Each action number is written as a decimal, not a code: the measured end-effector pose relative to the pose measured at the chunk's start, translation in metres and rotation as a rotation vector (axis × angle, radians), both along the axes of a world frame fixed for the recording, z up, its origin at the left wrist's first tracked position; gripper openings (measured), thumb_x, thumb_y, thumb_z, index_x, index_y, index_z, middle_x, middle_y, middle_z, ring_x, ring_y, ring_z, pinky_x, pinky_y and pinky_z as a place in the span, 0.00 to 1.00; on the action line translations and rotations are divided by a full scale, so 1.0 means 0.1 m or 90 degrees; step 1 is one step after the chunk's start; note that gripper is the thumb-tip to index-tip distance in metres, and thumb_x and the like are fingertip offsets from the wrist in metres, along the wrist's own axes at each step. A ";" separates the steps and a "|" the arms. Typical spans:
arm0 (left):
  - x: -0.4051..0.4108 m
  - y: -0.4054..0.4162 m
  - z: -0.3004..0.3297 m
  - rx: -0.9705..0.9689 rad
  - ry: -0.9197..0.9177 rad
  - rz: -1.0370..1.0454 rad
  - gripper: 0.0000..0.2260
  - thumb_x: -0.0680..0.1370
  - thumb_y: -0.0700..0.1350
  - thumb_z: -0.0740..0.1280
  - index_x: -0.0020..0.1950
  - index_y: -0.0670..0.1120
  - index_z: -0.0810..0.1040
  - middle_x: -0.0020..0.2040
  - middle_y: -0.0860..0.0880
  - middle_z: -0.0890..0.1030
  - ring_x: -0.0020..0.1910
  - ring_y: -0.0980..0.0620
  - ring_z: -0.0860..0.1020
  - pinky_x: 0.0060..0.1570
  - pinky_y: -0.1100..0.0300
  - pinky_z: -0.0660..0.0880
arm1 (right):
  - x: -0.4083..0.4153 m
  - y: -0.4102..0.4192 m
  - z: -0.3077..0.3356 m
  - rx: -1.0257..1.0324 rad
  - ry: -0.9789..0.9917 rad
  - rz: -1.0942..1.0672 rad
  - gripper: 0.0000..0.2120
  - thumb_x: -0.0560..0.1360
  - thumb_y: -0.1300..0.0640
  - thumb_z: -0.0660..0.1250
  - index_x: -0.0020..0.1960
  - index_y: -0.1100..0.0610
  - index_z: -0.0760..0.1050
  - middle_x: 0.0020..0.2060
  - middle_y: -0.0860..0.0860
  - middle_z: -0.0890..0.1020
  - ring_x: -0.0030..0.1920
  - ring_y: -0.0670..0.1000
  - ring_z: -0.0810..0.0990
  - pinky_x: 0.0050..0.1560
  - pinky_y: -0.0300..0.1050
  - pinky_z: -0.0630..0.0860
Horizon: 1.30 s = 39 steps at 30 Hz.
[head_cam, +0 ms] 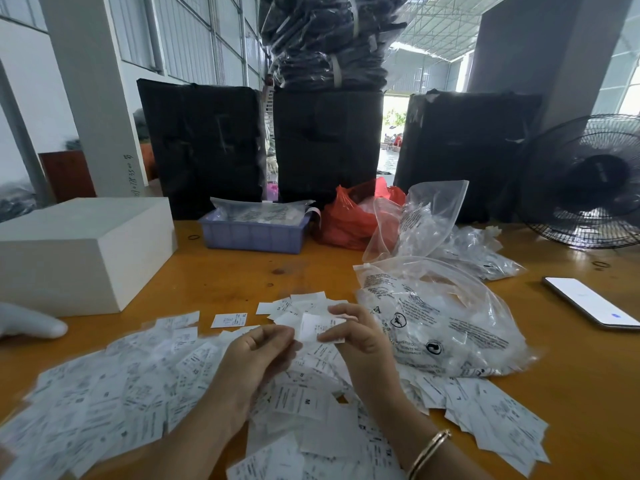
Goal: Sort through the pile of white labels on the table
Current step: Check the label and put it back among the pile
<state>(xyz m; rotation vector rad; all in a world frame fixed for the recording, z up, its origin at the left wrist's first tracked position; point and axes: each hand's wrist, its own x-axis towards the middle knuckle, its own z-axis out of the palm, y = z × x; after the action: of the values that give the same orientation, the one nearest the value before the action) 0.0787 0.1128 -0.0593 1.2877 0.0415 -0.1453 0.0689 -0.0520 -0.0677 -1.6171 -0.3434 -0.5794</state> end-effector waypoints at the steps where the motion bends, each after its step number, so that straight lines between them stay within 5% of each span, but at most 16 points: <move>1: 0.00 0.00 0.00 -0.004 0.000 0.001 0.16 0.63 0.47 0.73 0.48 0.42 0.82 0.41 0.43 0.85 0.35 0.53 0.83 0.31 0.66 0.78 | -0.01 0.00 0.01 0.014 0.012 -0.003 0.24 0.70 0.73 0.68 0.33 0.43 0.82 0.49 0.48 0.79 0.51 0.44 0.78 0.49 0.39 0.76; 4: 0.00 0.01 0.00 -0.016 -0.002 0.005 0.17 0.63 0.46 0.73 0.48 0.41 0.82 0.42 0.43 0.85 0.36 0.53 0.83 0.32 0.66 0.78 | -0.03 -0.02 0.02 0.042 0.039 0.012 0.23 0.72 0.75 0.65 0.37 0.47 0.83 0.40 0.46 0.83 0.43 0.44 0.81 0.45 0.38 0.76; 9: 0.01 0.04 -0.01 -0.013 -0.002 -0.001 0.16 0.64 0.47 0.74 0.48 0.42 0.82 0.43 0.44 0.85 0.36 0.54 0.83 0.33 0.65 0.78 | -0.06 -0.02 0.03 0.098 0.100 0.114 0.21 0.75 0.74 0.57 0.47 0.56 0.84 0.40 0.45 0.80 0.43 0.46 0.77 0.44 0.38 0.74; 14: 0.01 0.03 -0.02 -0.008 -0.017 0.000 0.15 0.62 0.47 0.74 0.46 0.43 0.83 0.42 0.43 0.85 0.37 0.53 0.83 0.33 0.66 0.78 | -0.04 -0.01 0.03 0.139 0.172 0.077 0.16 0.76 0.66 0.65 0.47 0.46 0.84 0.43 0.48 0.84 0.44 0.44 0.81 0.45 0.33 0.76; 18: 0.00 0.03 -0.03 0.013 -0.036 0.008 0.15 0.62 0.47 0.74 0.46 0.42 0.82 0.42 0.43 0.85 0.38 0.53 0.84 0.34 0.67 0.78 | 0.02 -0.05 0.00 0.190 0.194 0.076 0.19 0.74 0.66 0.67 0.56 0.45 0.79 0.40 0.52 0.77 0.40 0.47 0.79 0.45 0.38 0.77; 24: 0.00 0.01 -0.05 0.080 -0.062 -0.001 0.14 0.65 0.45 0.73 0.49 0.43 0.80 0.43 0.46 0.86 0.42 0.53 0.84 0.37 0.66 0.78 | -0.01 -0.07 0.03 0.229 0.205 0.101 0.11 0.73 0.63 0.69 0.37 0.50 0.82 0.39 0.50 0.84 0.42 0.49 0.82 0.44 0.37 0.78; 29: 0.00 0.00 -0.06 0.155 -0.093 -0.005 0.08 0.70 0.42 0.73 0.48 0.44 0.81 0.43 0.49 0.86 0.43 0.53 0.84 0.38 0.66 0.77 | 0.00 -0.05 0.00 0.153 0.235 0.079 0.02 0.74 0.57 0.69 0.43 0.54 0.78 0.38 0.49 0.84 0.39 0.46 0.82 0.39 0.35 0.76; 34: -0.01 -0.02 -0.07 0.189 -0.115 0.010 0.07 0.70 0.43 0.74 0.46 0.46 0.82 0.42 0.50 0.85 0.42 0.53 0.83 0.40 0.64 0.77 | -0.03 0.02 0.00 -0.017 0.233 0.038 0.14 0.76 0.51 0.67 0.43 0.63 0.72 0.31 0.46 0.77 0.31 0.38 0.76 0.31 0.32 0.70; 39: -0.01 -0.03 -0.07 0.178 -0.104 0.030 0.06 0.71 0.44 0.73 0.47 0.50 0.82 0.43 0.53 0.85 0.43 0.55 0.83 0.40 0.65 0.77 | -0.04 0.05 0.04 -0.117 0.227 0.029 0.15 0.78 0.53 0.63 0.47 0.67 0.73 0.35 0.53 0.76 0.34 0.45 0.76 0.38 0.43 0.72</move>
<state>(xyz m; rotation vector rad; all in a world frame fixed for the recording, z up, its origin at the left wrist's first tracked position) 0.0776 0.1102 -0.0662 1.5726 -0.0497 0.0083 0.0645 -0.0472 -0.0636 -1.8462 -0.1697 -0.2206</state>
